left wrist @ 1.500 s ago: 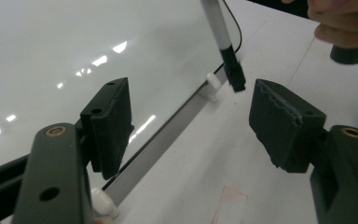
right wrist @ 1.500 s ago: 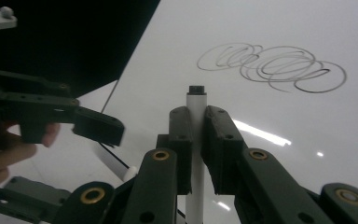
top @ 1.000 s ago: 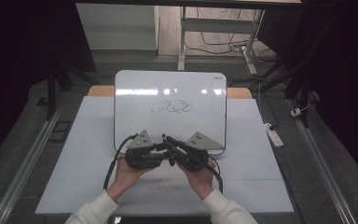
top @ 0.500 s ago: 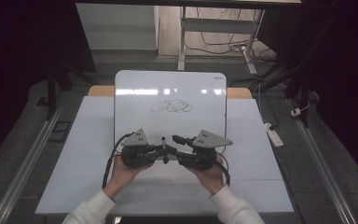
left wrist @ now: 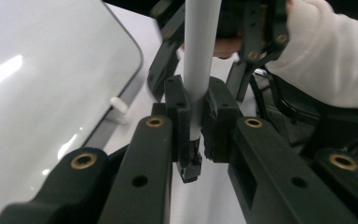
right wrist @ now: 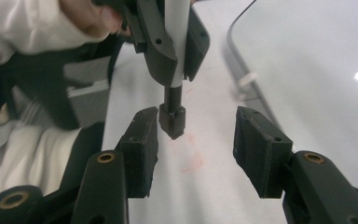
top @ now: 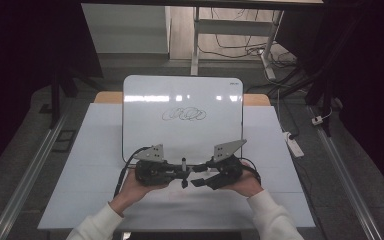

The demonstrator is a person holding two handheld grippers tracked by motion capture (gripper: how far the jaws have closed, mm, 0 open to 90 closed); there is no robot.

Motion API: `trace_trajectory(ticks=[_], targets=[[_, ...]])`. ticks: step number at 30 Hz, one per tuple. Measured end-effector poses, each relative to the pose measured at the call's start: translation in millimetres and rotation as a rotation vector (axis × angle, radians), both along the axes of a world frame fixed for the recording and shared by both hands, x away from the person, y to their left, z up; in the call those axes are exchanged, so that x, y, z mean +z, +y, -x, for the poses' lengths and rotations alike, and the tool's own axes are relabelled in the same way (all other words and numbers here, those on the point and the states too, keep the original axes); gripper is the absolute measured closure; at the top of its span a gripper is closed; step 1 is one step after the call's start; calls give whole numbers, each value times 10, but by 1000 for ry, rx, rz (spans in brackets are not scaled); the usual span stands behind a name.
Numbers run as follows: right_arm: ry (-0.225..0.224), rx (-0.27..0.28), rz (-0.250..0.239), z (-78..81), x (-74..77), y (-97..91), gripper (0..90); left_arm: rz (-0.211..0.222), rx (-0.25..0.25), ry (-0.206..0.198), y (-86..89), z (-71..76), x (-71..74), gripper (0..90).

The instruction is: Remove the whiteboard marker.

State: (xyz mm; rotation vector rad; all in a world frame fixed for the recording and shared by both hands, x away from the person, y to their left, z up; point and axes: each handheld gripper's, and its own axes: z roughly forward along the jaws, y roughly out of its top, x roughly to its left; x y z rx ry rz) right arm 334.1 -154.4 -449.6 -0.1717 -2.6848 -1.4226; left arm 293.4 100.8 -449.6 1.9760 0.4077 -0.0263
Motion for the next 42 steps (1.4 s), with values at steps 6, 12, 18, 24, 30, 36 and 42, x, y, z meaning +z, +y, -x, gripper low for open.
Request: trace_trajectory(ticks=[6,12,18,24,30,36,42], targets=[[20,114,23,48,-43,114,585,14,-75,17,-30,5,-7,806],[27,170,55,94,-71,185,675,15,-108,24,-56,2,-26,807],[22,186,69,119,-88,223,744,11,-126,31,-69,-10,-47,806],[6,154,49,111,-84,205,757,34,-101,18,-44,-21,-55,797],[-16,73,-9,54,-79,124,772,84,-3,14,88,-23,-3,573],[-63,-20,-43,36,-51,72,772,42,139,-2,370,104,-3,437],[-117,-129,-94,0,-10,-3,772,-65,357,21,902,386,-218,386]])
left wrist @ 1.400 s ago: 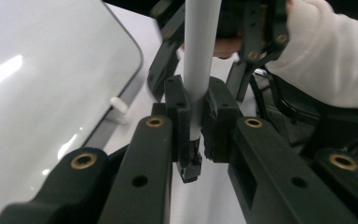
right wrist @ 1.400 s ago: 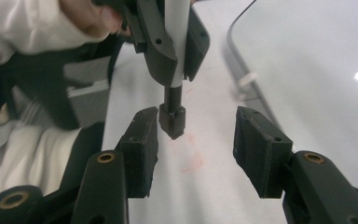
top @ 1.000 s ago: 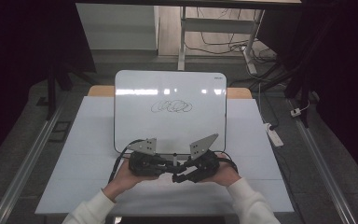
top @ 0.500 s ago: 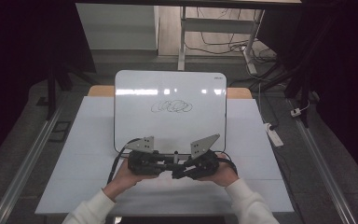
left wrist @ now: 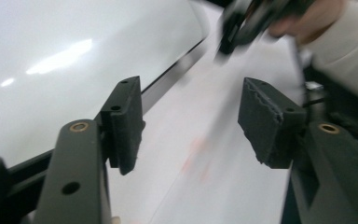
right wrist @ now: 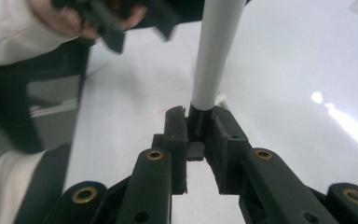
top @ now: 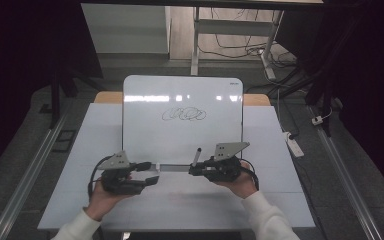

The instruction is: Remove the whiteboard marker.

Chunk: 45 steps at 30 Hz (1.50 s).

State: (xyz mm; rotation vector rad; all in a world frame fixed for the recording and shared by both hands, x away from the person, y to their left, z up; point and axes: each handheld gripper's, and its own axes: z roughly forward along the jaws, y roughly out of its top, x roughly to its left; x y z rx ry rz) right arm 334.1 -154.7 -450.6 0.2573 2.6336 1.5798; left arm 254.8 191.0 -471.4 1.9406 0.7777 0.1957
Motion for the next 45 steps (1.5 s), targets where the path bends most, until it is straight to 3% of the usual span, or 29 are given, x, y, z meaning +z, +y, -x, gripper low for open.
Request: trace_trajectory(ticks=[1,4,5,6,7,9,17,23,31,39,45], targets=[[-11,-23,-9,-5,8,-12,772,0,0,0,0,0,0,375],[-38,-90,-44,-18,31,-51,772,-35,107,20,259,128,-123,336],[-48,-115,-51,-19,38,-62,772,-35,107,20,259,128,-123,322],[-55,-138,-61,-20,42,-70,772,-47,149,28,346,174,-171,310],[-55,-138,-61,-20,42,-70,772,-47,149,28,346,174,-171,303],[-73,-203,-80,-24,54,-100,772,-57,174,37,419,215,-239,301],[-87,-318,-149,-87,102,-157,771,-77,192,44,488,197,-336,299],[-128,-425,-184,-215,215,-116,772,-79,196,52,507,175,-383,300],[-136,-460,-224,-391,339,-56,772,-91,192,48,509,156,-432,300],[-153,-492,-230,-570,417,43,772,-91,205,43,545,183,-462,300],[-159,-562,-217,-872,369,296,772,-98,190,33,499,198,-459,301]])
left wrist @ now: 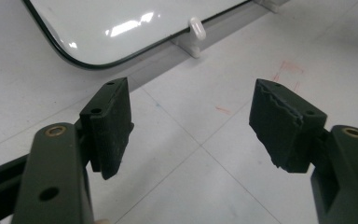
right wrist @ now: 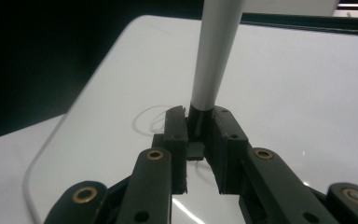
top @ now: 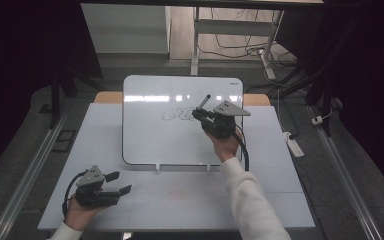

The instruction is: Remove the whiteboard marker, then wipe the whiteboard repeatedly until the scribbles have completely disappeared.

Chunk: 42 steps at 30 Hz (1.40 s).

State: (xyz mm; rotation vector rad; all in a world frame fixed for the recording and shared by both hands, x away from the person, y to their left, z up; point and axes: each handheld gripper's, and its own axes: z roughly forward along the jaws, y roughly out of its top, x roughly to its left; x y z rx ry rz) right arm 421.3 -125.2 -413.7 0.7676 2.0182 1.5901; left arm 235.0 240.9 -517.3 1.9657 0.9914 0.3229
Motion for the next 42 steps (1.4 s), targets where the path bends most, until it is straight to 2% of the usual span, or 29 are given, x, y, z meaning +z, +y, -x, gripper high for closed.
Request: trace_trajectory(ticks=[1,3,6,7,8,11,15,19,20,21,23,24,25,27,28,29,31,32,33,34,35,36,37,39,41,42], targets=[[0,0,0,0,0,0,772,-3,1,-1,-2,-4,0,301],[-2,-10,-2,-133,3,107,772,0,3,-5,-5,-8,11,301],[-7,-12,1,-189,12,179,772,1,8,-9,-10,-10,20,301],[-11,-3,9,-231,18,255,772,-1,9,-9,-9,-6,17,300],[-11,-3,9,-231,18,255,772,-3,11,-13,-7,-3,16,300],[-22,18,48,-260,7,423,772,0,17,-19,2,8,26,299],[-27,2,89,-310,-41,553,772,-3,16,-19,7,23,26,299],[-22,-3,88,-354,-78,624,773,3,22,-25,24,29,30,300],[-9,28,85,-337,-121,701,773,3,22,-26,26,30,32,300],[-9,28,85,-337,-121,701,773,3,23,-28,27,30,33,300],[-8,93,135,-278,-181,810,773,2,20,-29,26,26,34,300],[-38,97,171,-247,-186,846,773,3,20,-28,24,25,33,300],[-46,68,158,-266,-161,814,773,3,20,-28,21,25,33,300],[-47,-17,86,-338,-99,704,773,1,20,-29,14,27,34,300],[-47,-17,86,-338,-99,704,773,-1,18,-30,12,29,35,300],[-34,-18,62,-357,-106,685,773,-1,15,-31,12,29,37,300],[-23,73,115,-284,-191,822,773,0,16,-33,15,25,39,300],[-23,73,115,-284,-191,822,773,2,17,-32,18,20,39,300],[-30,122,155,-230,-242,906,773,4,19,-31,21,15,37,300],[-67,136,216,-183,-251,976,773,6,20,-29,23,10,33,300],[-70,105,194,-214,-221,947,773,6,20,-26,22,9,29,300],[-70,105,194,-214,-221,947,773,4,19,-27,20,11,26,300],[-60,22,118,-303,-142,844,773,1,18,-27,18,15,27,300],[-47,18,96,-329,-143,829,773,7,14,-31,14,19,36,300],[-26,110,146,-252,-223,937,773,7,13,-28,16,11,32,300],[-29,167,190,-203,-272,998,774,7,13,-28,16,11,32,300]])
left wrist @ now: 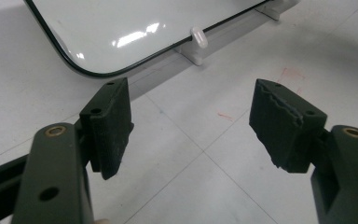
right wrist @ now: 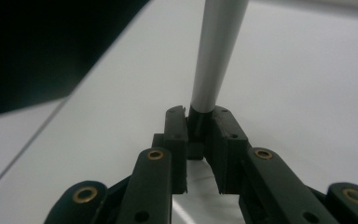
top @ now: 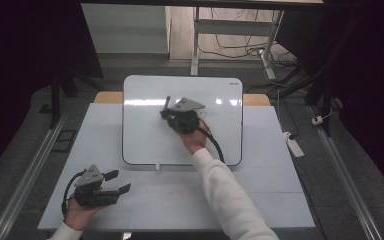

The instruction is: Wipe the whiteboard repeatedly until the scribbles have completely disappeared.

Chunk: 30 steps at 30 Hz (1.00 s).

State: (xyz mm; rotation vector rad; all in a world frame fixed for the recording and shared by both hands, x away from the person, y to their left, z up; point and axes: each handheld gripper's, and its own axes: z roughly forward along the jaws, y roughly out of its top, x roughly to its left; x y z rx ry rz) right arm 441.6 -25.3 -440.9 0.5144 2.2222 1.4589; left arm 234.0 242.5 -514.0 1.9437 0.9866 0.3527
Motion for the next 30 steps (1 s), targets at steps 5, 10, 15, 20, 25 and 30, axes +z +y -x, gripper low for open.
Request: trace_trajectory(ticks=[5,10,15,20,25,30], targets=[[-25,-105,-39,-76,108,-131,773,1,2,1,1,0,-5,300],[-1,-38,-15,-15,25,-65,773,-1,-2,-1,-6,-11,-4,300],[-29,-95,-10,-13,66,-160,773,1,6,1,5,-14,-7,300],[-5,-36,12,73,-25,-85,773,0,7,9,-2,-37,-18,300],[-16,-134,-53,-6,50,-235,773,-1,9,11,-8,-40,-22,298],[-8,-23,-18,88,-75,48,772,-4,6,17,-29,-65,-32,296]])
